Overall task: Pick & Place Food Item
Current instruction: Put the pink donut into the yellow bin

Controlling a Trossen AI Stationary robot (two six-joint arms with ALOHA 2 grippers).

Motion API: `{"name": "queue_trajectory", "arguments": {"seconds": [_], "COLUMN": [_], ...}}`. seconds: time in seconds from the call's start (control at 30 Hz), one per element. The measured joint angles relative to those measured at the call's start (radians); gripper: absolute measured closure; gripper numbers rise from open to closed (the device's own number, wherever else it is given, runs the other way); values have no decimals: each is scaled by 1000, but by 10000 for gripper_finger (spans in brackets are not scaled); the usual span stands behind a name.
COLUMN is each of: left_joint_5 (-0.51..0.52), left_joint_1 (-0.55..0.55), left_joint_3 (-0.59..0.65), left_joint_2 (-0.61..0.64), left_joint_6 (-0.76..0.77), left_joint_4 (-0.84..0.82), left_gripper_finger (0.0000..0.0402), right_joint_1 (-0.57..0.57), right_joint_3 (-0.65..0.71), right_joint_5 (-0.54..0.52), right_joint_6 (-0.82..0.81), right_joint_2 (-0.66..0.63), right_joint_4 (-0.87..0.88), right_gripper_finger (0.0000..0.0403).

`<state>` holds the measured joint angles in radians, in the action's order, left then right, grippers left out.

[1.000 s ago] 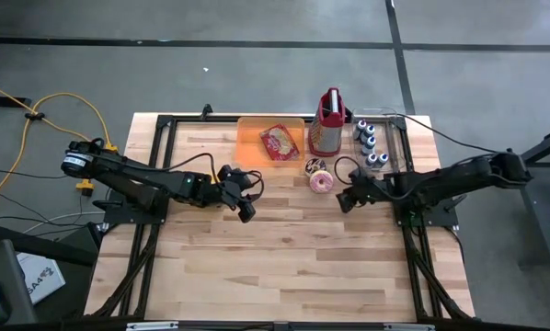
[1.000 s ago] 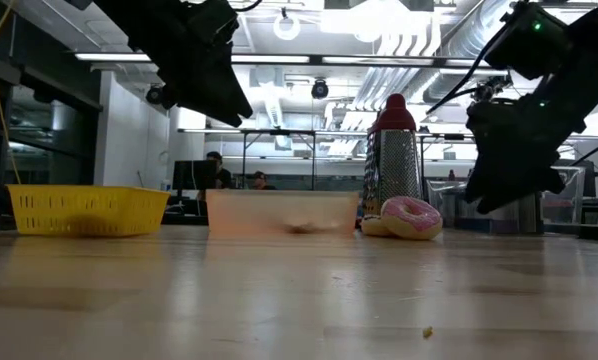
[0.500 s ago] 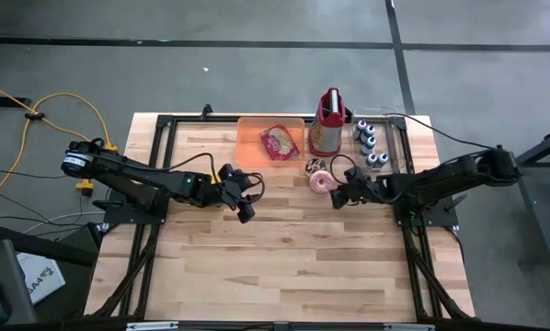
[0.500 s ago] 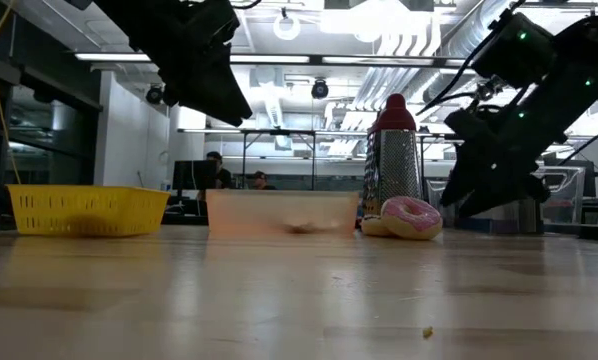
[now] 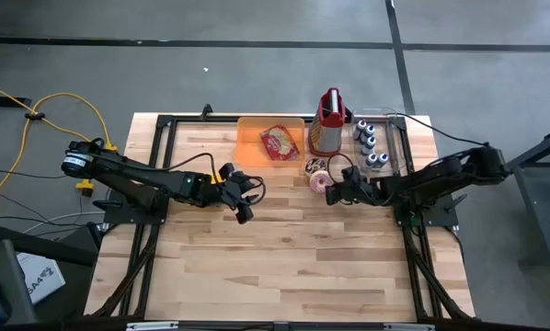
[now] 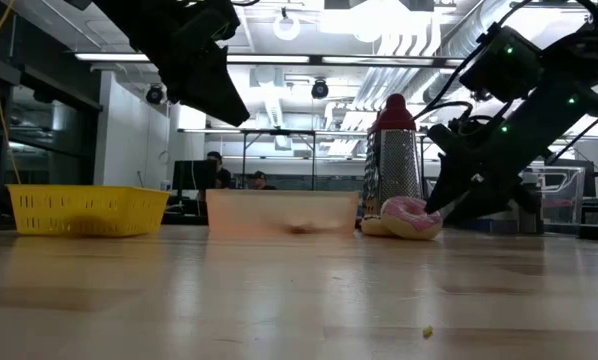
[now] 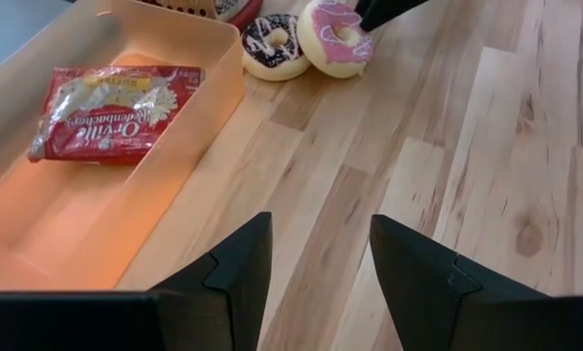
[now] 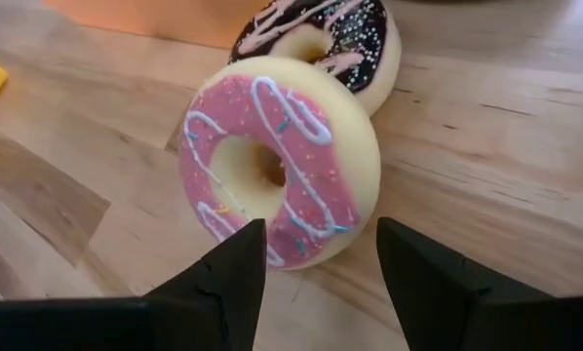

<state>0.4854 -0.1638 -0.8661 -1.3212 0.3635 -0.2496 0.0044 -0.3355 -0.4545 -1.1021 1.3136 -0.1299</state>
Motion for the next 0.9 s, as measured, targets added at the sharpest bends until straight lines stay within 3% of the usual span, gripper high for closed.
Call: {"name": "queue_trajectory", "arguments": {"seconds": [0.4,0.9], "left_joint_5": [0,0], "left_joint_1": [0,0], "left_joint_3": [0,0], "left_joint_2": [0,0], "left_joint_6": [-31,-36], "left_joint_4": [-5,-15], "left_gripper_finger": [234,234], "right_joint_1": [-11,-53], "right_joint_3": [0,0], "right_joint_5": [-47,1], "right_joint_6": [-7,-1], "right_joint_2": [20,20], "right_joint_4": [-57,-55], "right_gripper_finger": [219,219]}}
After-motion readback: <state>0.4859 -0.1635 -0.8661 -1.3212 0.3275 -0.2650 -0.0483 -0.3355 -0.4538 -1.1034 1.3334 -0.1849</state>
